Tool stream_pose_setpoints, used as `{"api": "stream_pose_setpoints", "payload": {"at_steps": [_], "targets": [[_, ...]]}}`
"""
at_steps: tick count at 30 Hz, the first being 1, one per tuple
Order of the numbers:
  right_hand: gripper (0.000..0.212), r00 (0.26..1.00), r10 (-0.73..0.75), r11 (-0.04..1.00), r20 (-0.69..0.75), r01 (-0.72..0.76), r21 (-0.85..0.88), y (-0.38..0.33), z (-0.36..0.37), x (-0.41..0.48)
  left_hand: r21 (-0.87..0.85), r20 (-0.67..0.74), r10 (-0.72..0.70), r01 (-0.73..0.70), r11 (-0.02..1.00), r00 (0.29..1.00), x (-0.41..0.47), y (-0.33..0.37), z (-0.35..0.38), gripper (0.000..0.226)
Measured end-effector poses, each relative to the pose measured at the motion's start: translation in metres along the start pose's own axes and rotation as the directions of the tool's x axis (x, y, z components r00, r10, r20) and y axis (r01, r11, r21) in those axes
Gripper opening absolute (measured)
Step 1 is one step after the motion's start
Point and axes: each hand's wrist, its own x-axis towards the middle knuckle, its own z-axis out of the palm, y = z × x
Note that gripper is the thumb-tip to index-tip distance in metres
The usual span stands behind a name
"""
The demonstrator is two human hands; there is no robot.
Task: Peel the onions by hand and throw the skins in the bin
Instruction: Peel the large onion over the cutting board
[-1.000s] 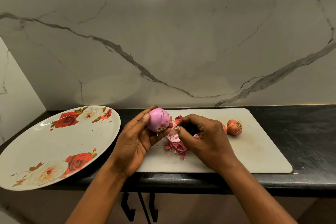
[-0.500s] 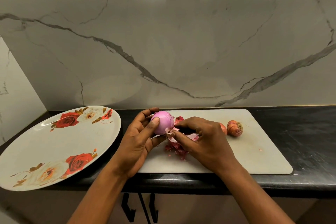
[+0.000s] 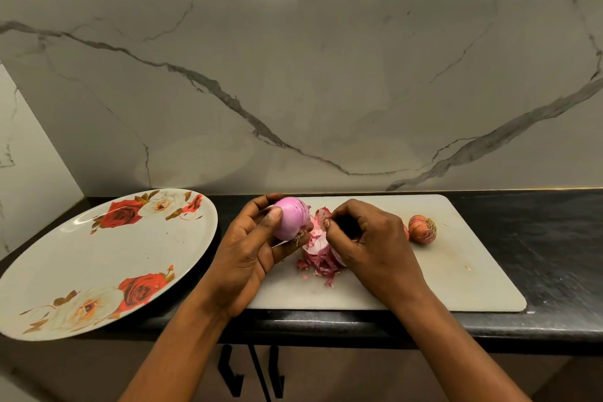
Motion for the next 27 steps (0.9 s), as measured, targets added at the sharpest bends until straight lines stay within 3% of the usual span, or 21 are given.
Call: {"api": "stream_pose_setpoints", "payload": {"at_steps": [9,18,27], "targets": [[0.030,0.990,-0.126,0.992,0.063,0.126,-0.003,-0.0039,-0.0007,-0.0052,-0.007,-0.006,0.004,-0.004,1.000,1.000,-0.0005,0.0007,0.0005,0.054],[0.016,0.985,-0.140,0.988,0.103,0.133,0.077,-0.0052,-0.0025,-0.0020,0.048,0.008,0.024,-0.024,0.999,1.000,-0.0017,0.0002,0.0029,0.047],[0.008,0.979,-0.040,0.964,0.200,-0.015,0.265,-0.0010,-0.0030,0.0012,0.102,0.078,0.028,-0.036,0.994,0.997,-0.0049,0.0015,0.0011,0.055]]}}
